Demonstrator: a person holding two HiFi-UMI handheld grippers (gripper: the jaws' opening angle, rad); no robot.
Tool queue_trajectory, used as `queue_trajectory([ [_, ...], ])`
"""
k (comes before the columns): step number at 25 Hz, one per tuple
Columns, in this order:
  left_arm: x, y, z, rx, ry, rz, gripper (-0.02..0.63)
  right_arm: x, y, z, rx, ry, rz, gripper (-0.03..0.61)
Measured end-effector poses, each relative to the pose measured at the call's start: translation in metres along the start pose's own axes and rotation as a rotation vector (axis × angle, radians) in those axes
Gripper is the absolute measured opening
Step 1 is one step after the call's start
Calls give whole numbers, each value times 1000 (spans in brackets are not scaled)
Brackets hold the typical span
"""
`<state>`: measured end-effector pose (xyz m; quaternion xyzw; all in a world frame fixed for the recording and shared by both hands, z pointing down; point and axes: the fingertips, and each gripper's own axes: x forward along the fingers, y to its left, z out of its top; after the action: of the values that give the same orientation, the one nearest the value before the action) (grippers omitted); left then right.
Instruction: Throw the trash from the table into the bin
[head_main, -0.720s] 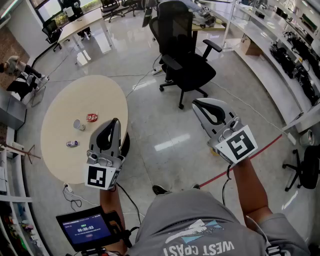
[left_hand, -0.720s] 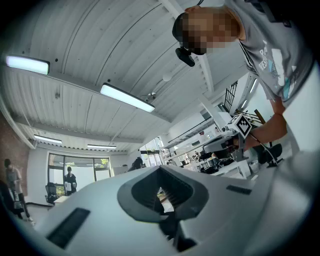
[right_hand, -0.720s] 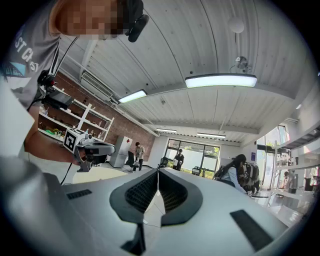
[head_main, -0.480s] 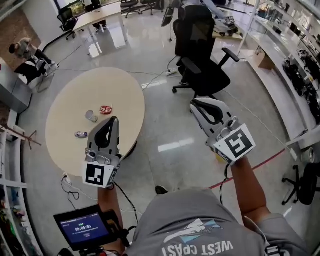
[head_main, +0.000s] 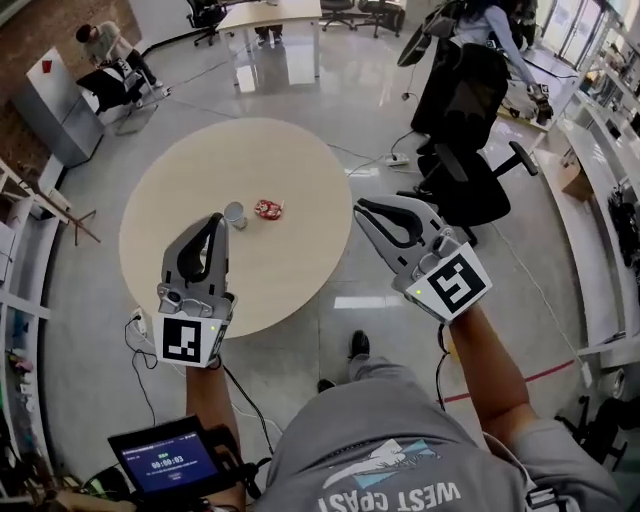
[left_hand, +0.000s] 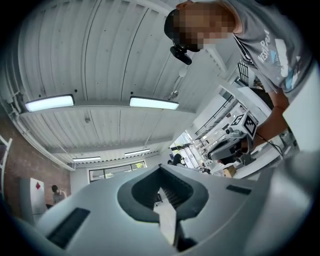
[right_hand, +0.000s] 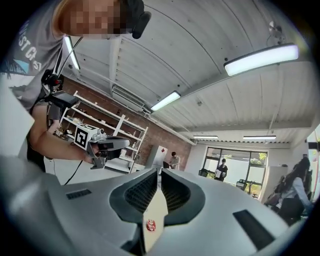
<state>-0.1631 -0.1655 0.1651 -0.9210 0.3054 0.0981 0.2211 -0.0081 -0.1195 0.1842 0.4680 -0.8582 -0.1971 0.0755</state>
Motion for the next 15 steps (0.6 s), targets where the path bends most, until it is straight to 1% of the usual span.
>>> queue_trajectory([
  [4, 6, 41, -25, 28, 29, 62, 43, 70, 0, -22, 27, -2, 111, 12],
  [5, 10, 48, -33, 28, 37, 77, 43, 85, -2, -32, 34, 2, 141, 49],
  [7, 19, 63, -54, 21, 67, 113, 43, 116, -8, -54, 53, 19, 198, 68],
  [9, 28, 77, -77, 18, 113, 140, 43, 148, -15, -81, 103, 53, 241, 105],
  [11, 32, 95, -97, 7, 154, 162, 43, 186, -16, -110, 163, 101, 284, 152],
  [14, 37, 126, -126, -33, 202, 218, 43, 252, -7, -164, 228, 194, 370, 248],
  [15, 38, 135, -137, -44, 216, 232, 43, 271, -2, -187, 244, 237, 402, 257],
])
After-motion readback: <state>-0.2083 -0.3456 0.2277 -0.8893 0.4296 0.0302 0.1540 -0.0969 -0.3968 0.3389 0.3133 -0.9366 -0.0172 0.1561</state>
